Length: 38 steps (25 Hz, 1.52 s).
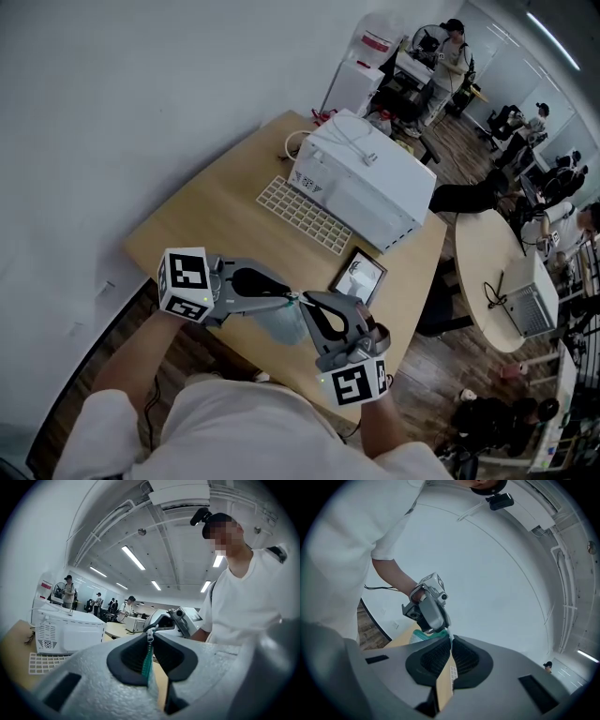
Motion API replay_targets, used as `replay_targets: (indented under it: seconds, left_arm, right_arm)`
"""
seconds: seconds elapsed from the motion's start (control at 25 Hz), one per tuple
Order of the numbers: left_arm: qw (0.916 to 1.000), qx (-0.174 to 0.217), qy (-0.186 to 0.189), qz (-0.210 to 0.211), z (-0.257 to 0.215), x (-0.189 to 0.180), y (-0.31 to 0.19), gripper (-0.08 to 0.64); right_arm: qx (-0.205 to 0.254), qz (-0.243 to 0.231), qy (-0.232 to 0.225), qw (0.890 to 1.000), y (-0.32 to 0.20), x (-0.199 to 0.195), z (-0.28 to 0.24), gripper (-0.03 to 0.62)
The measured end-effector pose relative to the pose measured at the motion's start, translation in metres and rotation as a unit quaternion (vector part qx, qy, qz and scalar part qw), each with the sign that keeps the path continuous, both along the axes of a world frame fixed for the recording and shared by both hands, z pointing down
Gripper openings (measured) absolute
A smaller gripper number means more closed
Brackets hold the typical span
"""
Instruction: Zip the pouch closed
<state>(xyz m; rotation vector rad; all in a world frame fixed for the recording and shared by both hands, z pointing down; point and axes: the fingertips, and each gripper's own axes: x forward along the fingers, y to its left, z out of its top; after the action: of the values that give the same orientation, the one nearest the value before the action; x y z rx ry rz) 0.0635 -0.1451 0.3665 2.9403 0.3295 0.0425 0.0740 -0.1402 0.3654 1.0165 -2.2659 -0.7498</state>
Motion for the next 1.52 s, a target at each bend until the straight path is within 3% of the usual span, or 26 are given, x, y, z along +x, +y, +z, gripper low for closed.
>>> replay_targets:
  seconds: [0.32,0.6,0.76,1.08,1.4,1.52]
  left_arm:
    - [0.999,-0.034,-0.003,0.027,-0.003,-0.003,-0.003,0.048]
    - [0.9928,-0.066,-0.041,0.091,0.007,-0.013,0.003,0.048]
    - [0.9891,-0.093,-0.047,0.104,0.007,-0.017,0.002,0.048]
    - [0.9902,-0.1,-0.035,0.091,0.012,-0.018,-0.001,0.046]
    - [0.9933,-0.086,-0.039,0.066,0.014,-0.016,0.0,0.046]
    - [0.9944,-0.075,-0.043,0.06,0.015,-0.016,0.001,0.046]
  right_arm:
    - [0.006,-0.017,-0.009,1.0,-0.001,-0.003,-0.006,0.014]
    - [0.03,-0.036,0.052,0.998,0.007,-0.013,0.006,0.012]
    - [0.019,-0.038,0.031,0.999,0.008,-0.013,0.005,0.012]
    - [-0.006,-0.023,-0.029,0.999,0.004,-0.006,0.0,0.012]
    - [-0.019,-0.006,-0.088,0.996,0.002,0.003,-0.006,0.012]
    - [-0.019,0.0,-0.089,0.996,0.002,0.005,-0.006,0.012]
